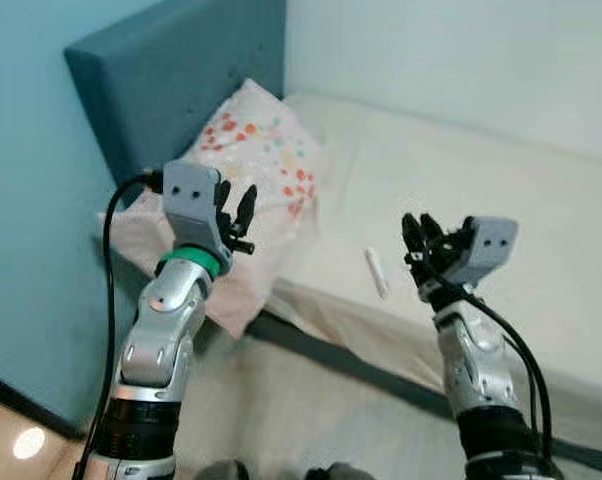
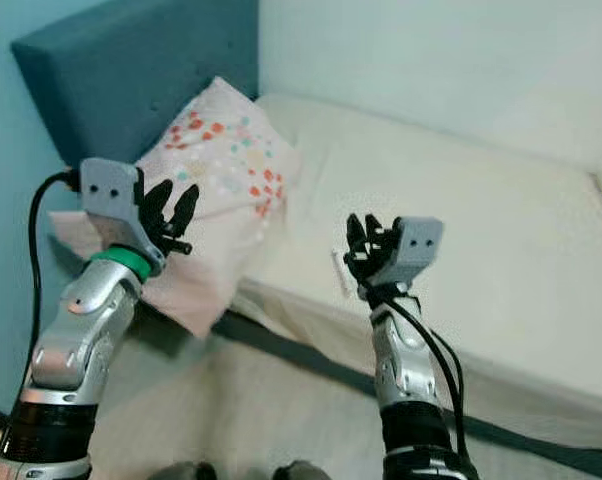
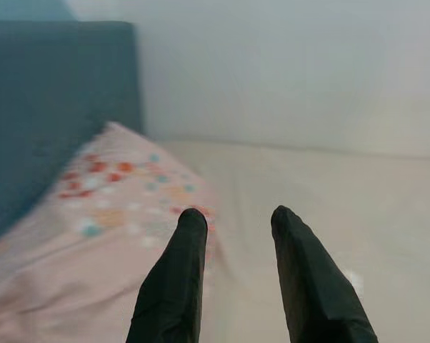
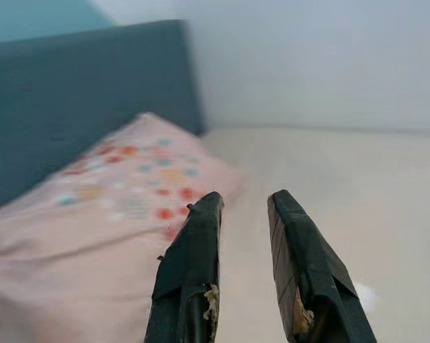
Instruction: Clean up the room
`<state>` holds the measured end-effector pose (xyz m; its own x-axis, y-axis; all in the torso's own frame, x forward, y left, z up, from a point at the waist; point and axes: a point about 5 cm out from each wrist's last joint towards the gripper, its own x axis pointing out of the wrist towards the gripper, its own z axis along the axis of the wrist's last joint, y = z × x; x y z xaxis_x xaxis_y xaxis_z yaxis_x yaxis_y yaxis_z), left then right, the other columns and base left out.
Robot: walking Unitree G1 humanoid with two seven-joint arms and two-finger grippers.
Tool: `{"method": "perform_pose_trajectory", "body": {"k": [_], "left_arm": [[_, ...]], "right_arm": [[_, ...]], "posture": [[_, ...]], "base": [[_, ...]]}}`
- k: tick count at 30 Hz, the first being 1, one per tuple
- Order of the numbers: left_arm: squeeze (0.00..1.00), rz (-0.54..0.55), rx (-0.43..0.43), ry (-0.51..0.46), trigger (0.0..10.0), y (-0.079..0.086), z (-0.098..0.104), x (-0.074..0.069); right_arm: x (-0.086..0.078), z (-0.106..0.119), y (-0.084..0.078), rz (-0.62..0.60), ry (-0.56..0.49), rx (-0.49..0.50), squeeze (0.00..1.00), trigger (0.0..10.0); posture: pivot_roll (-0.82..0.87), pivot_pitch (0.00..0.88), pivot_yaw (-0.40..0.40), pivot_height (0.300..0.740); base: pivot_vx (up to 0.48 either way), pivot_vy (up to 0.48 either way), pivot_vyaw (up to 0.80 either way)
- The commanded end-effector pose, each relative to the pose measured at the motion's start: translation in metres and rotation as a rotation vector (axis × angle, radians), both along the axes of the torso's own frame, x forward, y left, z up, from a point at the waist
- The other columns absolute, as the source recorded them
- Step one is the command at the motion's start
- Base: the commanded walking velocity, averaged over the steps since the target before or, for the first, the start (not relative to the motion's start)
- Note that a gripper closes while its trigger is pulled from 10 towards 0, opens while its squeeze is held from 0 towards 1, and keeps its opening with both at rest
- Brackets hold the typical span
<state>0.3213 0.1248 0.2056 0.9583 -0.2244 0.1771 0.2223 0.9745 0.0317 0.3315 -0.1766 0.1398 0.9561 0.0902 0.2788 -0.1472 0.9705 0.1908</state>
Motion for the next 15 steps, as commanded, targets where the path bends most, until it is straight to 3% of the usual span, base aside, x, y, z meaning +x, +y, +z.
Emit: {"method": "perform_pose_trajectory", "body": {"k": [1,15], "left_arm": [[0.0,0.002,0.012,0.012,10.0,-0.0003,-0.004,0.0],[0.0,0.007,0.017,0.015,10.0,0.0007,-0.0051,0.0011]], "right_arm": [[-0.0017,-0.005,-0.0016,-0.008,0.013,0.007,0.0,10.0],[-0.0012,-0.0048,-0.0018,-0.006,0.012,0.008,0.0,10.0]], "posture": [[0.09,0.082,-0.005,0.74],[0.09,0.08,-0.005,0.74]], "base": [[0.0,0.0,-0.78],[0.0,0.0,-0.78]]}}
